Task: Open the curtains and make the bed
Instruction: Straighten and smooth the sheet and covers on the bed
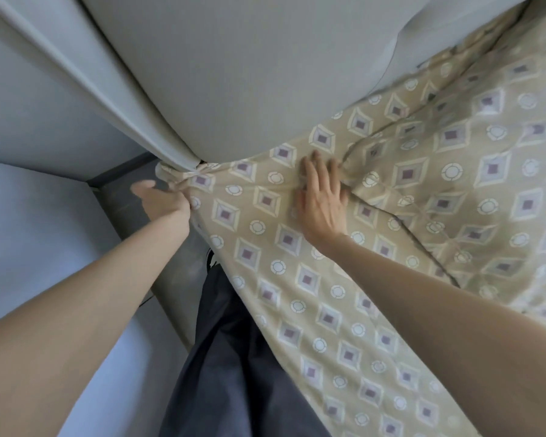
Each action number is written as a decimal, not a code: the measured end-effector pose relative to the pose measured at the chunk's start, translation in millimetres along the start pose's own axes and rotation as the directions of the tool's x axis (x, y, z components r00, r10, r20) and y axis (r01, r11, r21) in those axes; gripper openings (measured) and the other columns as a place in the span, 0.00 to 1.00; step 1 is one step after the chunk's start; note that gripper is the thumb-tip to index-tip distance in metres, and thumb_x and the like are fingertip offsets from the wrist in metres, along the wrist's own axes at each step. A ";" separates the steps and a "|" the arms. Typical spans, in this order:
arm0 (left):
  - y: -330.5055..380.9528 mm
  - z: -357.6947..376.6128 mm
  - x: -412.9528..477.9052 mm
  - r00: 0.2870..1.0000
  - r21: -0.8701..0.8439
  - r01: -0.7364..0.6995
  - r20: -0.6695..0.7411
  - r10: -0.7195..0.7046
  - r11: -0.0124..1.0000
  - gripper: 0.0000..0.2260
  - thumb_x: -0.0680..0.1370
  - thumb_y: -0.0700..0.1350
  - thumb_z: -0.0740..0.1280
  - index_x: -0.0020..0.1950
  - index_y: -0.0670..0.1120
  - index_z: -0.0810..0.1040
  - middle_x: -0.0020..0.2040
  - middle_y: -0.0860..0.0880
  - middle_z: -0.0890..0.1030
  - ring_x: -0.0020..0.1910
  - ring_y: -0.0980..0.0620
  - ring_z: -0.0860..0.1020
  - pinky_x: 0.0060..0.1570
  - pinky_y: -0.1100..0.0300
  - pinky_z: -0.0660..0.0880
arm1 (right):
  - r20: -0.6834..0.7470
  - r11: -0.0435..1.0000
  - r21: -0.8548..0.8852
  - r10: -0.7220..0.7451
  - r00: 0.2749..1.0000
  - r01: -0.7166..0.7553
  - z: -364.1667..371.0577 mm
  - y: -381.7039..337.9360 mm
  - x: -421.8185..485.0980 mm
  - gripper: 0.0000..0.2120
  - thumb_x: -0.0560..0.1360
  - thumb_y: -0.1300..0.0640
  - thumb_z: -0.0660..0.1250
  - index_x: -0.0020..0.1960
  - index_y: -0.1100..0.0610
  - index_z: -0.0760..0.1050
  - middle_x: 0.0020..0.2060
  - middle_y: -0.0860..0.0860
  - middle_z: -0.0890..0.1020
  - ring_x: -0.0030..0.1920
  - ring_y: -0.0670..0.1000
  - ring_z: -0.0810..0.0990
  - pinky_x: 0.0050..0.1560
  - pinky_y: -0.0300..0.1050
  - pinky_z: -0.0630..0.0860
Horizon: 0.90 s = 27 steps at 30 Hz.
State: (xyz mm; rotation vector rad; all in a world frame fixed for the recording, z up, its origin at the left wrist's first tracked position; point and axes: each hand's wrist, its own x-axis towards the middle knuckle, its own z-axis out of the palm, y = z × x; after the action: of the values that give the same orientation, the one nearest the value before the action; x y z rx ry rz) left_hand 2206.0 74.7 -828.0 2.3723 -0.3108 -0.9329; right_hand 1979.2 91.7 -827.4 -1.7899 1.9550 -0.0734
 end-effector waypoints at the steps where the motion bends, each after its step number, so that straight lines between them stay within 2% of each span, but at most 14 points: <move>1: -2.3 -0.3 -11.8 0.996 0.035 -0.073 -0.051 0.075 0.997 0.11 0.79 0.34 0.58 0.60 0.42 0.65 0.63 0.41 0.70 0.55 0.47 0.73 0.56 0.65 0.69 | 0.026 0.999 -0.001 0.041 0.999 -0.041 -4.3 4.6 1.3 0.26 0.81 0.52 0.52 0.77 0.52 0.51 0.78 0.48 0.47 0.78 0.56 0.43 0.69 0.65 0.58; 3: -11.8 1.1 -31.8 0.950 0.154 -0.302 -0.028 0.310 0.941 0.08 0.77 0.32 0.59 0.54 0.37 0.70 0.56 0.42 0.72 0.52 0.48 0.73 0.52 0.67 0.69 | 0.080 0.999 -0.031 0.040 0.996 -0.037 -10.3 5.5 4.7 0.26 0.81 0.51 0.51 0.77 0.49 0.49 0.78 0.48 0.45 0.77 0.59 0.41 0.66 0.67 0.63; 5: -23.5 12.9 -43.2 0.853 0.265 -0.522 0.174 0.492 0.811 0.07 0.74 0.32 0.60 0.48 0.38 0.75 0.51 0.43 0.76 0.52 0.46 0.77 0.52 0.59 0.75 | 0.144 0.997 -0.067 -0.017 0.989 0.027 -15.2 2.8 17.2 0.24 0.82 0.50 0.49 0.77 0.43 0.49 0.78 0.46 0.43 0.76 0.62 0.37 0.64 0.67 0.64; 6: -25.7 18.8 -50.4 0.801 0.280 -0.595 0.287 0.526 0.753 0.08 0.74 0.32 0.60 0.49 0.40 0.76 0.52 0.43 0.76 0.53 0.46 0.76 0.52 0.57 0.74 | 0.177 0.996 -0.071 -0.041 0.983 0.054 -19.1 0.0 26.2 0.24 0.82 0.49 0.49 0.76 0.40 0.50 0.78 0.45 0.43 0.76 0.63 0.36 0.64 0.67 0.64; 8: -18.4 30.1 -63.6 0.721 0.298 -0.683 0.424 0.548 0.667 0.14 0.75 0.33 0.60 0.58 0.44 0.75 0.60 0.45 0.72 0.59 0.46 0.70 0.54 0.57 0.69 | 0.231 0.994 -0.055 -0.074 0.970 0.089 -27.4 -4.8 49.4 0.24 0.81 0.50 0.50 0.75 0.39 0.52 0.78 0.43 0.45 0.76 0.61 0.37 0.64 0.67 0.64; 10: -3.0 38.2 -75.4 0.740 0.367 -0.666 0.432 0.515 0.649 0.22 0.75 0.33 0.59 0.67 0.48 0.71 0.68 0.48 0.67 0.65 0.45 0.64 0.58 0.55 0.65 | 0.268 0.991 -0.058 -0.102 0.958 0.121 -38.7 -6.8 65.6 0.25 0.80 0.52 0.52 0.76 0.42 0.53 0.77 0.43 0.47 0.77 0.59 0.39 0.65 0.66 0.65; 12: 9.3 43.3 -78.8 0.802 0.409 -0.585 0.419 0.425 0.701 0.26 0.75 0.32 0.59 0.72 0.49 0.67 0.72 0.49 0.63 0.70 0.45 0.61 0.63 0.57 0.61 | 0.243 0.990 -0.026 -0.125 0.962 0.136 -47.2 -1.8 69.1 0.25 0.79 0.55 0.54 0.75 0.44 0.56 0.77 0.46 0.51 0.77 0.57 0.46 0.67 0.63 0.66; 14: 15.7 45.9 -81.3 0.830 0.417 -0.532 0.426 0.359 0.737 0.28 0.75 0.32 0.61 0.73 0.47 0.65 0.75 0.50 0.61 0.73 0.48 0.58 0.66 0.61 0.55 | 0.149 0.993 0.054 -0.111 0.983 0.104 -53.4 8.7 59.8 0.27 0.77 0.62 0.55 0.74 0.47 0.60 0.77 0.50 0.55 0.75 0.57 0.58 0.66 0.57 0.68; 16: 21.2 47.4 -92.1 0.822 0.401 -0.540 0.439 0.361 0.740 0.28 0.74 0.32 0.63 0.73 0.47 0.64 0.75 0.50 0.61 0.74 0.49 0.57 0.68 0.62 0.52 | 0.027 0.987 0.127 -0.099 0.995 0.095 -61.4 21.3 39.8 0.25 0.75 0.65 0.56 0.71 0.50 0.66 0.75 0.51 0.61 0.70 0.57 0.67 0.58 0.55 0.73; 19: 27.5 47.8 -110.8 0.809 0.367 -0.554 0.448 0.380 0.747 0.26 0.73 0.31 0.62 0.70 0.46 0.68 0.73 0.48 0.65 0.73 0.47 0.61 0.70 0.57 0.58 | -0.120 0.976 0.164 -0.123 0.985 0.142 -73.1 38.4 4.8 0.22 0.74 0.68 0.57 0.65 0.55 0.71 0.69 0.52 0.70 0.65 0.57 0.72 0.50 0.52 0.77; 21: 35.9 53.7 -125.1 0.788 0.339 -0.577 0.471 0.396 0.743 0.25 0.73 0.29 0.59 0.67 0.46 0.71 0.69 0.47 0.68 0.69 0.46 0.65 0.67 0.55 0.64 | -0.215 0.979 0.162 -0.088 0.973 0.124 -86.9 51.3 -16.9 0.22 0.72 0.69 0.58 0.63 0.57 0.73 0.65 0.51 0.74 0.62 0.56 0.73 0.48 0.51 0.78; 23: 48.0 63.2 -141.3 0.751 0.296 -0.603 0.525 0.401 0.741 0.24 0.73 0.29 0.58 0.66 0.47 0.72 0.67 0.47 0.71 0.65 0.46 0.70 0.64 0.56 0.67 | -0.326 0.986 0.162 0.008 0.945 0.047 -99.6 66.3 -35.2 0.22 0.71 0.69 0.59 0.63 0.57 0.73 0.62 0.50 0.75 0.58 0.55 0.73 0.53 0.49 0.74; 25: 63.5 77.8 -163.3 0.701 0.264 -0.633 0.595 0.393 0.728 0.23 0.75 0.30 0.56 0.66 0.47 0.73 0.66 0.47 0.72 0.63 0.48 0.72 0.61 0.59 0.67 | -0.434 0.973 0.199 0.196 0.879 -0.119 -115.6 84.5 -50.8 0.23 0.70 0.69 0.60 0.63 0.56 0.71 0.61 0.51 0.74 0.60 0.55 0.72 0.59 0.47 0.68; 27: 79.3 96.1 -188.5 0.631 0.216 -0.670 0.669 0.392 0.710 0.19 0.78 0.34 0.55 0.67 0.48 0.72 0.67 0.49 0.73 0.64 0.50 0.73 0.59 0.62 0.66 | -0.481 0.888 0.311 0.455 0.749 -0.339 -132.0 106.1 -61.1 0.24 0.71 0.68 0.61 0.65 0.55 0.68 0.64 0.51 0.72 0.64 0.55 0.68 0.64 0.50 0.65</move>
State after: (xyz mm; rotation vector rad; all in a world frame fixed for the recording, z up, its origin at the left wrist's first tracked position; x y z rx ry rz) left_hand 2002.1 45.7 -735.2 2.0453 -1.5719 -1.3502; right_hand 1832.3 127.9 -729.8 -1.2548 2.5789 -0.6849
